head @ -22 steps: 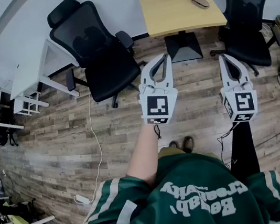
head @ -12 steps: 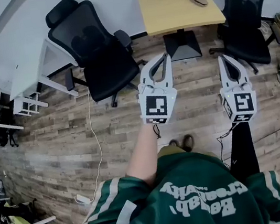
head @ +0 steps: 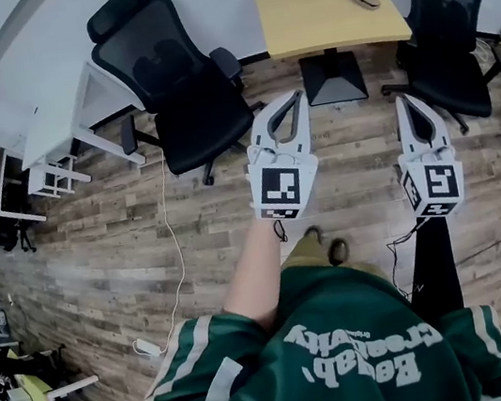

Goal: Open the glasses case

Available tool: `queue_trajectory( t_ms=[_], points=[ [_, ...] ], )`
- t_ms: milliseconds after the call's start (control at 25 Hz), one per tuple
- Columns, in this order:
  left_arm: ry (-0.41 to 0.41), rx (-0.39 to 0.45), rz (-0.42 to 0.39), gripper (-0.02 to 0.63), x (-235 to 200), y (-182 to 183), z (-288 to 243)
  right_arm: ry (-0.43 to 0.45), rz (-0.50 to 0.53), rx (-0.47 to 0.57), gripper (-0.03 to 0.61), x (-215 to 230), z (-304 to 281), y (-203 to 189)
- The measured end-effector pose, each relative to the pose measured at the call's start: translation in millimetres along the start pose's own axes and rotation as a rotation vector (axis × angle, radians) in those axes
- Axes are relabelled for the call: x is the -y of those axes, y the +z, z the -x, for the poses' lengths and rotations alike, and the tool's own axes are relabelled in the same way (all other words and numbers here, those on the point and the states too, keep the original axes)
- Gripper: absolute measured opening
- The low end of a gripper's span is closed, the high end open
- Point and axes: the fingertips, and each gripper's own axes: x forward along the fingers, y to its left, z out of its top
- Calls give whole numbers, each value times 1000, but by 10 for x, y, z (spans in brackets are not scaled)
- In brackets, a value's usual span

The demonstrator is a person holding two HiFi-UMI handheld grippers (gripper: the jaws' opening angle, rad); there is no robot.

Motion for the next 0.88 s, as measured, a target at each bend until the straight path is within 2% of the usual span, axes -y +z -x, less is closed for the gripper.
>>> queue_trajectory(
  t_ms=[240,440,880],
  points=[
    [-6,6,-24,14,-118,44,-79,7,6,30,9,-27,-199,58],
    [-8,18,-17,14,-213,30,-223,4,9,1,9,-20,-341,16],
    [-38,-6,8,14,-479,-302,-874,-20,4,-47,9,196,-941,-182]
  ],
)
